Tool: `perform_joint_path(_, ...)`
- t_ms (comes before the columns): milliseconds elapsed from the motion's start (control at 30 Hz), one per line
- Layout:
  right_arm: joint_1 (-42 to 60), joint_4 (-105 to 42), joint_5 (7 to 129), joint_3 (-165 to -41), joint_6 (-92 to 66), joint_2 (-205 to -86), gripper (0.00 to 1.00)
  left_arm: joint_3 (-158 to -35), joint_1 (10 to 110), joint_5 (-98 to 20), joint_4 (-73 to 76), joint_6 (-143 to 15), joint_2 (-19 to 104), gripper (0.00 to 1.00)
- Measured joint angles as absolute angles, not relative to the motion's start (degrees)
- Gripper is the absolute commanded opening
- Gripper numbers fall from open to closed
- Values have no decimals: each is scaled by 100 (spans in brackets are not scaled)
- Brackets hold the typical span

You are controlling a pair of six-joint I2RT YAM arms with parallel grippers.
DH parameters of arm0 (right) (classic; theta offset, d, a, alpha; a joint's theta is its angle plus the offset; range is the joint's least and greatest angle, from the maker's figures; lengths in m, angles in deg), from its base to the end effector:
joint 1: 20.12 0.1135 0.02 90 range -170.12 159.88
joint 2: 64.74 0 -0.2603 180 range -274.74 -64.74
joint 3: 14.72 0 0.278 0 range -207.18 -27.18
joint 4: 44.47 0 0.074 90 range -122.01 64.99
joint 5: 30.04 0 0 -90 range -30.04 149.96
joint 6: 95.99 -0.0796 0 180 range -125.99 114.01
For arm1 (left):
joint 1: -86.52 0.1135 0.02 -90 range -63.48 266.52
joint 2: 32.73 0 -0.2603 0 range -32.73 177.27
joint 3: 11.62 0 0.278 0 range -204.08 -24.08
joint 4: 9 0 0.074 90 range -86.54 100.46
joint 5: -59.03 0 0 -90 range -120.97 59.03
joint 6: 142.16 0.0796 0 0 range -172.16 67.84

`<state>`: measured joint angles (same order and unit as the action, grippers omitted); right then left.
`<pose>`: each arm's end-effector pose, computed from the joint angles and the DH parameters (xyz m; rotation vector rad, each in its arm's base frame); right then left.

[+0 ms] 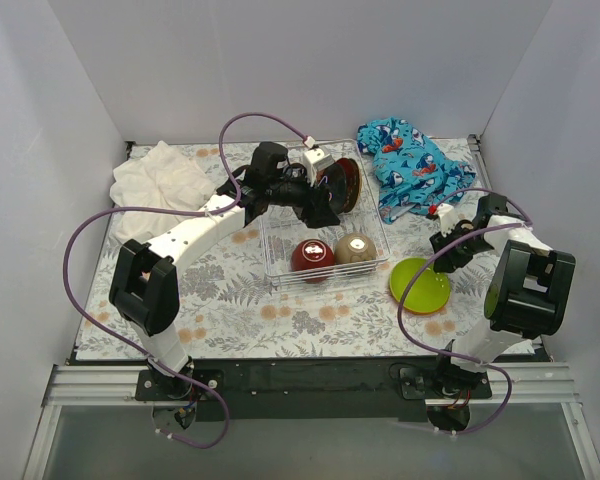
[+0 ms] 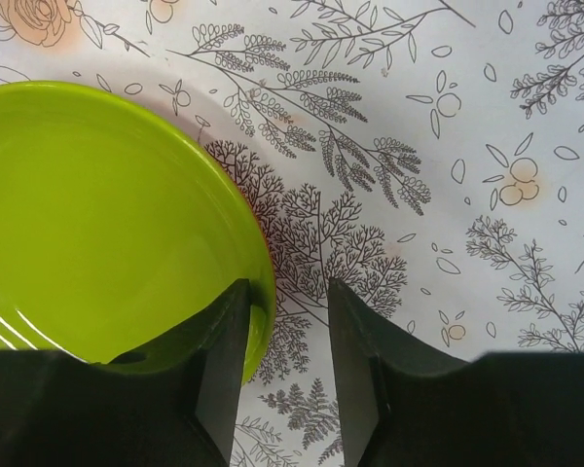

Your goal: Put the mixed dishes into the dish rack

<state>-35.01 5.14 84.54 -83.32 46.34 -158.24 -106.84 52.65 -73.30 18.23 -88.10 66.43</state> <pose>0.3247 -0.0521 0.1152 -0.9314 2.5021 0.2833 0.3458 -0.2967 0.2826 0.4557 2.2847 -1.4570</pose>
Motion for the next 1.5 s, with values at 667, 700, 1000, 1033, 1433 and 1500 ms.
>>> perform_joint_path(667, -3501, 127, 8229, -8354, 4809, -15769, 2, -10712, 5263, -7271, 1818, -8797, 6951, 59)
perform_joint_path(700, -3501, 81, 8179, -8354, 4816, -15756, 2, -10717, 5263, -7271, 1820, -8797, 6951, 60)
perform_joint_path(1000, -3501, -19, 7989, -8354, 4871, -15013, 1, -10771, 5263, -7339, 1788, -8841, 6951, 60)
perform_joint_path(1033, -3501, -2, 8037, -8354, 4886, -14845, 1, -10826, 5263, -7393, 1783, -8863, 6977, 60)
perform_joint_path(1433, -3501, 394, 8918, -8323, 4954, -13503, 1, -11908, 5125, -7957, 909, -9475, 7875, 60)
perform_joint_path(1500, -3501, 573, 9066, -8393, 4943, -13387, 1, -12057, 5029, -8032, 778, -9543, 8087, 60)
